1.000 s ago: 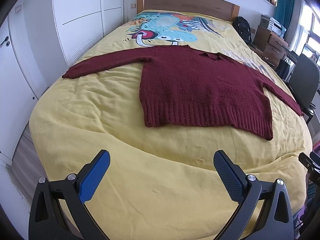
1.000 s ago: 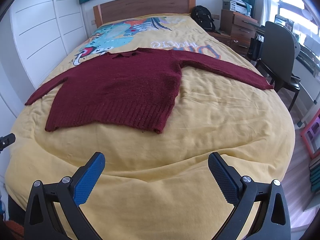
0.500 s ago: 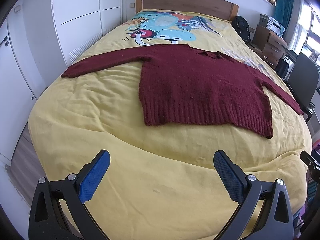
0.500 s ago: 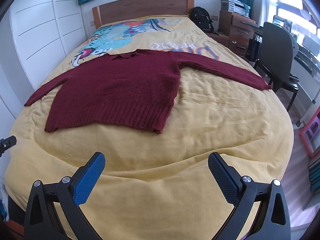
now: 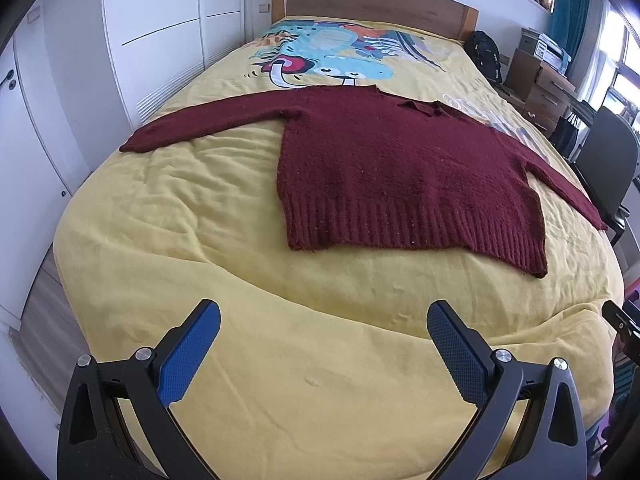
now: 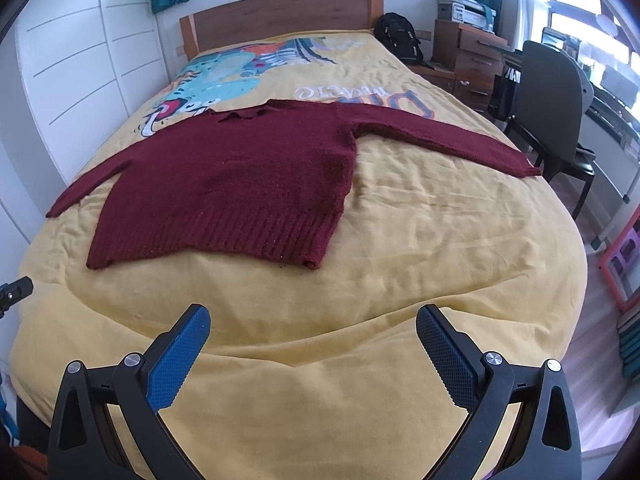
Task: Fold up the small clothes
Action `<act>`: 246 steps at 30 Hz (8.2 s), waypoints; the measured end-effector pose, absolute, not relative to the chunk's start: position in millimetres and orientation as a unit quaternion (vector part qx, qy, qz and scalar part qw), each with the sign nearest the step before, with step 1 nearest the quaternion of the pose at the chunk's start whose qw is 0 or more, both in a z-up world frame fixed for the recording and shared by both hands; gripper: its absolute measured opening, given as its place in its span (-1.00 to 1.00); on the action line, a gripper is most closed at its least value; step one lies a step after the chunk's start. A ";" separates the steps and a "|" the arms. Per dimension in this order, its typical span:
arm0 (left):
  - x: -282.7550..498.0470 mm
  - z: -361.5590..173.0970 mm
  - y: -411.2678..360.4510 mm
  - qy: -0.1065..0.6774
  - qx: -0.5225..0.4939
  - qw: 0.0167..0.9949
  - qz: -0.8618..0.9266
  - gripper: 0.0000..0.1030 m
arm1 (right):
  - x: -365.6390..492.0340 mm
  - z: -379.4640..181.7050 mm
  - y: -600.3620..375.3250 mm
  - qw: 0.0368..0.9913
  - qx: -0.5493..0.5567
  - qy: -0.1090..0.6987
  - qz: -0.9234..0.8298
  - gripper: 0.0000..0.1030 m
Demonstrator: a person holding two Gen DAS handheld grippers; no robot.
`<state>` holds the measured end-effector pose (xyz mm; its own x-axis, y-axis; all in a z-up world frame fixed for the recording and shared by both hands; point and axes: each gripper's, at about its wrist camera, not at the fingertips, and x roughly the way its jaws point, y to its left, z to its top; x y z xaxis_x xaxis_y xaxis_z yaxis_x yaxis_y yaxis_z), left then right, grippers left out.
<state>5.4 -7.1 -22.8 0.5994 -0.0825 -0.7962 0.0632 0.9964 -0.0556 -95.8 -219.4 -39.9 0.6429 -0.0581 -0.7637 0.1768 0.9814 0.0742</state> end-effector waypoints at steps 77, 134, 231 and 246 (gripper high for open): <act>112.5 -25.4 1.0 0.487 -0.063 0.870 0.042 0.97 | 119.7 -122.1 -588.2 0.830 0.268 0.409 -0.267 1.00; 132.7 -60.4 24.2 0.520 -0.093 0.848 0.045 0.97 | 276.2 -72.2 -533.0 0.838 0.393 0.367 -0.092 -0.69; 85.5 -28.2 122.6 0.465 -0.130 0.872 0.086 0.97 | 300.6 -66.6 -69.4 0.862 0.113 0.473 0.144 0.16; 62.1 18.6 112.4 0.413 -0.111 0.903 0.042 0.97 | 172.6 -25.0 -148.5 0.891 0.120 0.431 0.073 0.17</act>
<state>62.1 112.4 18.6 0.6560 -0.0161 -0.7546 -0.1675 0.9717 -0.1663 172.6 -148.5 -25.0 0.6178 0.2344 -0.7506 -0.0274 0.9604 0.2773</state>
